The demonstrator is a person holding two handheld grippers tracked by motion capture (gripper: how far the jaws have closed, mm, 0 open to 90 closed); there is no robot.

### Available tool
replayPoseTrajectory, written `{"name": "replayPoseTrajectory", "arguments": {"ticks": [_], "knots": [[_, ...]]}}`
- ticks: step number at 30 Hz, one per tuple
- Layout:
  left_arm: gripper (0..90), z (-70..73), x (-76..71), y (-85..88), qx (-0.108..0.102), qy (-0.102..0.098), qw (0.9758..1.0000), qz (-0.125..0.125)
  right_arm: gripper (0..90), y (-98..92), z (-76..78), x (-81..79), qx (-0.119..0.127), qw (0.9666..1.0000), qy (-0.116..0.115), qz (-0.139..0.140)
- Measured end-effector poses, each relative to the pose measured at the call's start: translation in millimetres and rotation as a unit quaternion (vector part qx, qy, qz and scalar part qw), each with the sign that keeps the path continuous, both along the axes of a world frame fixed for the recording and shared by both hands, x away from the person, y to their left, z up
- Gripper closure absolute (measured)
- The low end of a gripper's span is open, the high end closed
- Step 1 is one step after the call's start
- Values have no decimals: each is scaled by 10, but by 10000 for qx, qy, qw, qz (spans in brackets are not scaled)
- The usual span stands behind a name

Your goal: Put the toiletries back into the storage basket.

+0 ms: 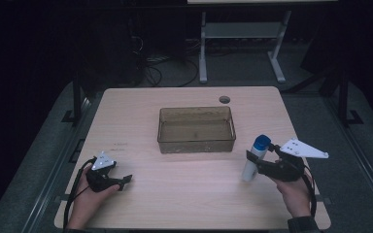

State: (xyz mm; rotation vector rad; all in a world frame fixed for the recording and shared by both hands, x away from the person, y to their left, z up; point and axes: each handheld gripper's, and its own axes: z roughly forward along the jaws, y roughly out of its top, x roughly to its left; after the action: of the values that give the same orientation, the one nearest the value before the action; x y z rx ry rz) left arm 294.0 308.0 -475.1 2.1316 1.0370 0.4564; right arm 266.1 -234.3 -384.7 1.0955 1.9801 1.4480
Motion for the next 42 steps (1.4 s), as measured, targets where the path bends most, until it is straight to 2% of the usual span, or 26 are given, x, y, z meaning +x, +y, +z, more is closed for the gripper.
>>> {"name": "replayPoseTrajectory", "arguments": {"ticks": [26, 42], "knots": [[131, -1, 0, -2, -13, -2, 10000, 10, 334, 68, 233, 236, 52, 9997, -221, -114], [131, 3, 0, 0, -6, 19, 10000, 6, 334, 175, 432, 488, -7, 9991, -387, -144]]}}
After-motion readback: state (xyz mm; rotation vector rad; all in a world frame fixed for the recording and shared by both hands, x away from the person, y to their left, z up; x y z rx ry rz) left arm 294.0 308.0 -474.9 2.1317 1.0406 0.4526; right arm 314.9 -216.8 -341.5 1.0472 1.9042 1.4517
